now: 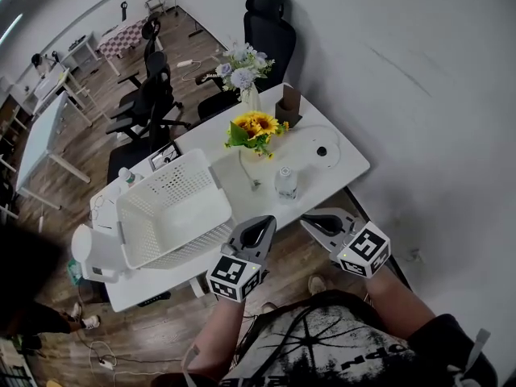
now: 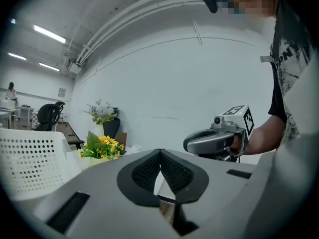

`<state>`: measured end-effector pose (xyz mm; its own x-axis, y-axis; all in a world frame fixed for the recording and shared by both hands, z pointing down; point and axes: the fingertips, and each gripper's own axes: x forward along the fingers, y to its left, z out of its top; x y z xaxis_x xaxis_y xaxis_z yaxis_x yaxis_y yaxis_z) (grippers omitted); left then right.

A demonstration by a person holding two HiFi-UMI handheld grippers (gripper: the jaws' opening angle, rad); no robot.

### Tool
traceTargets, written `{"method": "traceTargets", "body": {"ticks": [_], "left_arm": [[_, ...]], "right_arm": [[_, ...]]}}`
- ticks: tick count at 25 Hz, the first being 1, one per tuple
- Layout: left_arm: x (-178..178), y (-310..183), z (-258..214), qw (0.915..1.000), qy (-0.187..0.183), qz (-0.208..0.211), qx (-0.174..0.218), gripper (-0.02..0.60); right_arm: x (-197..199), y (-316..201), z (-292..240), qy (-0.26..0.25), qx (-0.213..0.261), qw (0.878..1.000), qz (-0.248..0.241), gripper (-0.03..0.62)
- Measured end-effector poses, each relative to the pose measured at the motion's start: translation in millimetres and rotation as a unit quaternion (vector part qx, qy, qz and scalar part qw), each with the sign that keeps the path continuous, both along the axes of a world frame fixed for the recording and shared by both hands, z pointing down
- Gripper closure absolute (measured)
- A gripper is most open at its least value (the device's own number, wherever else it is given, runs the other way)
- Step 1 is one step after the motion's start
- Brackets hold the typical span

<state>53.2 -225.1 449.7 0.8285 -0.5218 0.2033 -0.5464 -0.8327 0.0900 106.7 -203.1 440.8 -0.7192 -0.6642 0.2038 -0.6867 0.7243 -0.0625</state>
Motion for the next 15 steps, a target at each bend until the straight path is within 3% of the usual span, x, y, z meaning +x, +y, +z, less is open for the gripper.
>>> {"method": "traceTargets", "body": {"ticks": [15], "left_arm": [[-0.5, 0.4, 2.6, 1.0, -0.003, 0.0, -0.001, 0.571]], "right_arm": [[-1.7, 2.0, 2.6, 0.012, -0.001, 1.0, 0.001, 0.571]]}}
